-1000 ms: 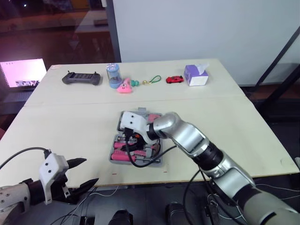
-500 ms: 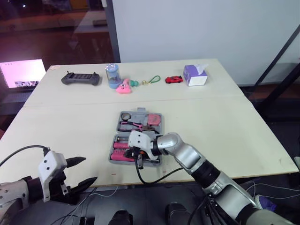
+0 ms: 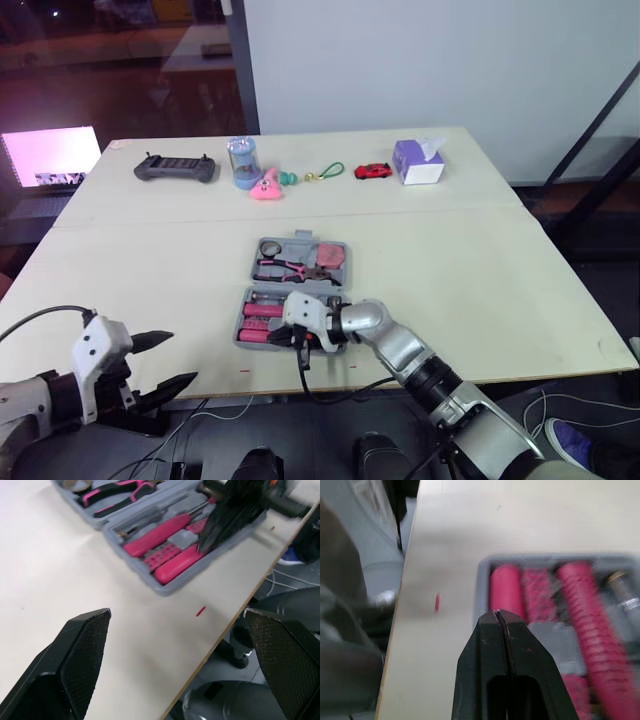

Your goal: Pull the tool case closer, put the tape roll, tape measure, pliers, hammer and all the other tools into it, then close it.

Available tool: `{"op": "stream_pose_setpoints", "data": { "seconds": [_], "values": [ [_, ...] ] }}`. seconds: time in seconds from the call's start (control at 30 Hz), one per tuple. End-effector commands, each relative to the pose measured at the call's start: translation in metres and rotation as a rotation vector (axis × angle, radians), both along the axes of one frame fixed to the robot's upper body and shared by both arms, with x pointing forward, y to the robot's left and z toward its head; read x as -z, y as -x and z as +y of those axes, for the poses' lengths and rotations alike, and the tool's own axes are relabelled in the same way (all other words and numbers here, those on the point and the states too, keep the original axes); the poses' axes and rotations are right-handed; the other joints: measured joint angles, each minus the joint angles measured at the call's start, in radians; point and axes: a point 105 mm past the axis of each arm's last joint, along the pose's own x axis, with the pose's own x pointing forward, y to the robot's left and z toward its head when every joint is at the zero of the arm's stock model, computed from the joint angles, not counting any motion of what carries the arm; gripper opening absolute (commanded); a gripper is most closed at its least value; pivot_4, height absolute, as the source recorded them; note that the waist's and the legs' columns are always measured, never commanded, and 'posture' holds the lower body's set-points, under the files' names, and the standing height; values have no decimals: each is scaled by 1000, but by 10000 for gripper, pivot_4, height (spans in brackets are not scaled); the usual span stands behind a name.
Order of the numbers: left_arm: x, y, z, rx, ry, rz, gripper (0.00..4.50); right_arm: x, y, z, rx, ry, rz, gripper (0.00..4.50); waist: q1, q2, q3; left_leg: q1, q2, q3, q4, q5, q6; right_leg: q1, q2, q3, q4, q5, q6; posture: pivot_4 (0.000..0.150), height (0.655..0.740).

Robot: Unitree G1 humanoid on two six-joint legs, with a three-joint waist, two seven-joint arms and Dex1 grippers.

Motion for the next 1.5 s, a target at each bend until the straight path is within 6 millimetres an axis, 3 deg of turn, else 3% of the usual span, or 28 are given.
{"op": "stream_pose_setpoints", "data": {
  "seconds": [0.03,0.17,0.23,0.3,0.4,0.53,0.57,0.8,1.1,1.37,1.5],
  "values": [
    [-12,-9,8,-36,4,-74,45000,-62,-10,-5,26,-150,-196,304,0,0,0,0,0,0,0,0,0,0,0,0,0,0,0,1500,7400],
    [-3,-27,24,-101,-16,-70,45000,-76,-20,-39,91,-123,-227,304,7,0,0,0,0,-1,0,0,0,0,0,-1,0,0,0,1500,7400],
    [2,-40,32,-115,-49,-84,42558,-71,-29,-70,117,2,-243,48,17,1,0,0,0,0,1,0,0,1,0,-1,-1,0,0,1500,7400],
    [9,-51,37,-105,-95,-94,36576,-66,-40,-102,175,133,-264,0,19,0,0,0,0,0,1,0,0,1,0,-1,-2,0,0,1500,7400],
    [14,-73,42,-104,-149,-139,22995,-59,-55,-138,272,258,-272,0,24,0,0,-1,0,0,1,0,0,1,0,-1,-2,0,0,1500,7400],
    [22,-103,43,-142,-122,-143,1199,-46,-64,-159,314,377,-296,0,18,0,0,-1,0,0,1,0,0,0,0,-1,-1,0,0,1500,7400],
    [29,-111,38,-131,-97,-123,172,-40,-67,-162,317,418,-310,0,17,0,0,-1,0,0,1,0,0,0,0,-1,-1,0,0,1500,7400],
    [56,-147,15,-64,-152,-63,172,-16,-83,-164,350,487,-321,0,-1,0,0,-2,-1,1,2,3,-5,-1,0,-1,0,0,1,1500,7400],
    [58,-177,-24,3,-127,-66,172,-11,-84,-145,281,484,-313,0,-6,0,0,-2,-1,1,3,4,-7,-2,0,-1,1,0,1,1500,7400],
    [59,-182,-70,155,-93,-72,172,-9,-78,-118,222,441,-323,0,-4,0,0,-3,-1,1,3,4,-7,-2,-1,-1,1,0,1,1500,7400],
    [61,-175,-91,261,-69,-55,172,-12,-78,-105,208,415,-331,0,-2,0,0,-3,-1,1,3,4,-7,-2,-1,-1,1,0,1,1500,7400]
  ]
}}
